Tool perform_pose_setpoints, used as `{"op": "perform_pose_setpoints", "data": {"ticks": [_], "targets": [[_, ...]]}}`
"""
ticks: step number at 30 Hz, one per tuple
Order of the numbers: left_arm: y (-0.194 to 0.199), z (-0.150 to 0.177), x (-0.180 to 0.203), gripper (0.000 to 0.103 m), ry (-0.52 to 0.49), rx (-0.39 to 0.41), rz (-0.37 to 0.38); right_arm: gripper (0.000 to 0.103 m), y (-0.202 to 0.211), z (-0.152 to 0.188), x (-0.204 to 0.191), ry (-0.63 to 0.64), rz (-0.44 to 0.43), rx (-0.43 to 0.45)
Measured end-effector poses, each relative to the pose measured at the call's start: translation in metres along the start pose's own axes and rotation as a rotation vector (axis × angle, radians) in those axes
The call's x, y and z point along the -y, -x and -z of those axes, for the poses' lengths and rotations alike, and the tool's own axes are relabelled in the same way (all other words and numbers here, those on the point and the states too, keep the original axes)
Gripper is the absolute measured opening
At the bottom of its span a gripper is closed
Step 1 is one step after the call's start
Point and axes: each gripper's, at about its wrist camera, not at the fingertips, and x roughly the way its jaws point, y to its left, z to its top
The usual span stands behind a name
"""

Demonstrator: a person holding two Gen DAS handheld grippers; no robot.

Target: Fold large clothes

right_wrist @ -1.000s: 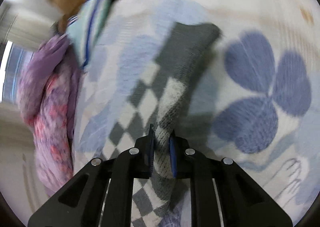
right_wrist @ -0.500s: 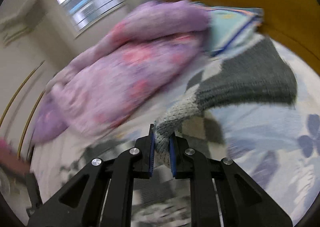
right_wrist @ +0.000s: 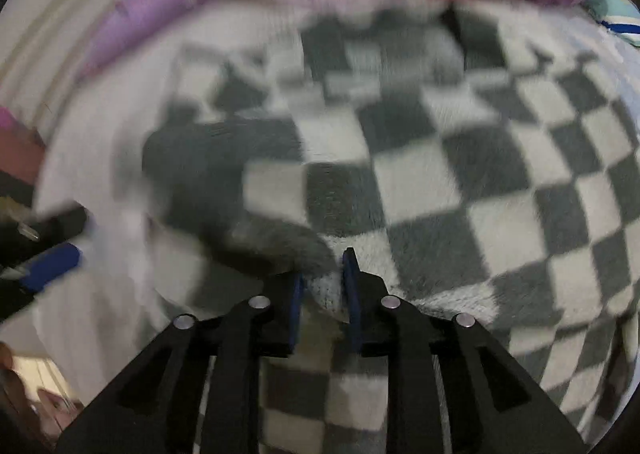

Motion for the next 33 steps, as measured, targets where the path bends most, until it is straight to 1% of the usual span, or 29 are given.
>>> {"op": "perform_pose_setpoints", "data": {"ticks": [1, 2, 3, 4, 5, 6, 7, 9, 10, 11, 12, 13, 14, 15, 16, 18, 20, 21, 22, 23, 24, 25, 26, 27, 28, 30, 32, 33], "targets": [[-0.001, 0.004, -0.004, 0.071, 0.009, -0.005, 0.005, 0.022, 0.0, 0.003, 0.0, 0.01, -0.002, 0.008], [-0.004, 0.006, -0.006, 0.071, 0.018, -0.009, 0.01, 0.026, 0.005, 0.002, 0.002, 0.021, -0.02, 0.023], [-0.007, 0.009, -0.007, 0.071, 0.021, -0.015, 0.016, 0.033, 0.009, 0.001, 0.005, 0.018, -0.042, 0.021], [-0.012, 0.01, -0.005, 0.071, 0.027, -0.026, 0.018, 0.036, 0.013, -0.001, 0.009, 0.011, -0.067, 0.017], [-0.015, 0.012, -0.005, 0.071, 0.033, -0.03, 0.013, 0.048, 0.019, -0.002, 0.016, 0.006, -0.095, 0.02], [-0.019, 0.013, -0.003, 0.071, 0.037, -0.034, 0.02, 0.056, 0.026, -0.003, 0.022, 0.006, -0.109, 0.031], [-0.024, 0.013, 0.001, 0.071, 0.036, -0.038, 0.026, 0.057, 0.035, -0.004, 0.03, 0.006, -0.122, 0.046], [-0.033, 0.013, 0.009, 0.072, 0.021, -0.039, 0.015, 0.057, 0.046, -0.003, 0.042, -0.009, -0.154, 0.055], [-0.04, 0.011, 0.014, 0.072, 0.008, -0.045, 0.008, 0.057, 0.054, 0.0, 0.046, -0.02, -0.147, 0.064], [-0.051, 0.009, 0.018, 0.072, 0.0, -0.062, -0.021, 0.057, 0.06, -0.002, 0.059, -0.035, -0.134, 0.079], [-0.058, 0.007, 0.02, 0.072, 0.002, -0.073, -0.029, 0.057, 0.068, -0.001, 0.072, -0.054, -0.123, 0.092], [-0.063, 0.007, 0.02, 0.069, 0.003, -0.079, -0.032, 0.057, 0.074, 0.001, 0.083, -0.072, -0.109, 0.104], [-0.068, 0.005, 0.022, 0.062, -0.006, -0.085, -0.058, 0.057, 0.079, -0.003, 0.104, -0.106, -0.074, 0.122], [-0.07, 0.005, 0.024, 0.042, -0.026, -0.081, -0.089, 0.057, 0.082, -0.003, 0.119, -0.13, -0.055, 0.126], [-0.071, 0.005, 0.027, 0.032, -0.047, -0.081, -0.111, 0.057, 0.085, -0.003, 0.133, -0.152, -0.037, 0.127], [-0.069, 0.005, 0.028, 0.026, -0.053, -0.075, -0.12, 0.057, 0.087, -0.01, 0.162, -0.21, 0.014, 0.129], [-0.06, 0.006, 0.026, 0.023, -0.055, -0.067, -0.114, 0.057, 0.087, -0.013, 0.185, -0.259, 0.02, 0.121], [-0.055, 0.006, 0.024, 0.02, -0.054, -0.059, -0.108, 0.055, 0.088, -0.016, 0.196, -0.287, 0.012, 0.123], [-0.052, 0.006, 0.022, 0.017, -0.047, -0.051, -0.105, 0.052, 0.088, -0.02, 0.204, -0.304, -0.012, 0.129], [-0.049, 0.004, 0.018, 0.017, -0.033, -0.049, -0.092, 0.038, 0.089, -0.023, 0.21, -0.312, -0.027, 0.132], [-0.048, 0.003, 0.016, 0.017, -0.022, -0.051, -0.085, 0.028, 0.089, -0.029, 0.216, -0.32, -0.056, 0.131], [-0.048, 0.001, 0.013, 0.016, -0.017, -0.052, -0.087, 0.022, 0.089, -0.033, 0.22, -0.32, -0.071, 0.132], [-0.05, 0.0, 0.011, 0.015, -0.021, -0.052, -0.098, 0.012, 0.088, -0.039, 0.222, -0.317, -0.084, 0.132], [-0.049, -0.002, 0.009, 0.013, -0.017, -0.038, -0.112, 0.007, 0.085, -0.044, 0.224, -0.316, -0.095, 0.132], [-0.049, -0.005, 0.008, 0.009, -0.011, -0.029, -0.124, 0.006, 0.084, -0.045, 0.227, -0.32, -0.093, 0.132], [-0.057, -0.01, 0.007, 0.008, -0.007, -0.057, -0.142, 0.002, 0.069, -0.049, 0.237, -0.344, -0.064, 0.103], [-0.063, -0.012, 0.006, 0.008, -0.018, -0.074, -0.152, 0.0, 0.049, -0.05, 0.248, -0.36, -0.032, 0.043], [-0.065, -0.012, 0.008, 0.008, -0.032, -0.073, -0.159, 0.0, 0.033, -0.049, 0.252, -0.358, -0.002, -0.008]]}}
